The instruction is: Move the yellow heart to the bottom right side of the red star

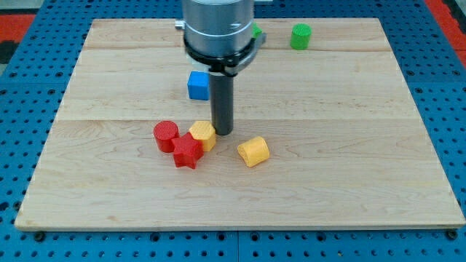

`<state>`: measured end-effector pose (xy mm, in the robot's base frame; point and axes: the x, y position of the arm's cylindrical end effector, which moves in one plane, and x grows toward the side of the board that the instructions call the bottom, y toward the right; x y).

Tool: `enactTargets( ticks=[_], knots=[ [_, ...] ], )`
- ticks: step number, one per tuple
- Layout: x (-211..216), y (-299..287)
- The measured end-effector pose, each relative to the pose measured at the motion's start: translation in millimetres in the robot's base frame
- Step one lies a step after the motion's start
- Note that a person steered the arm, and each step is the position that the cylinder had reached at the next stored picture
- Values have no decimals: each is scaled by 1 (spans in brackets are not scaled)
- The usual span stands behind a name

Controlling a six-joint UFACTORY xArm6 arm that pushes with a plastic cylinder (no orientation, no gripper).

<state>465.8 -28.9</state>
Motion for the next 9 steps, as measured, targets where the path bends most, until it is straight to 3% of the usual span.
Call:
enactTargets(
  ticks=[2,4,6,9],
  knots=[
    [0,11],
    [0,79],
    [29,38],
    [27,9]
  ],
)
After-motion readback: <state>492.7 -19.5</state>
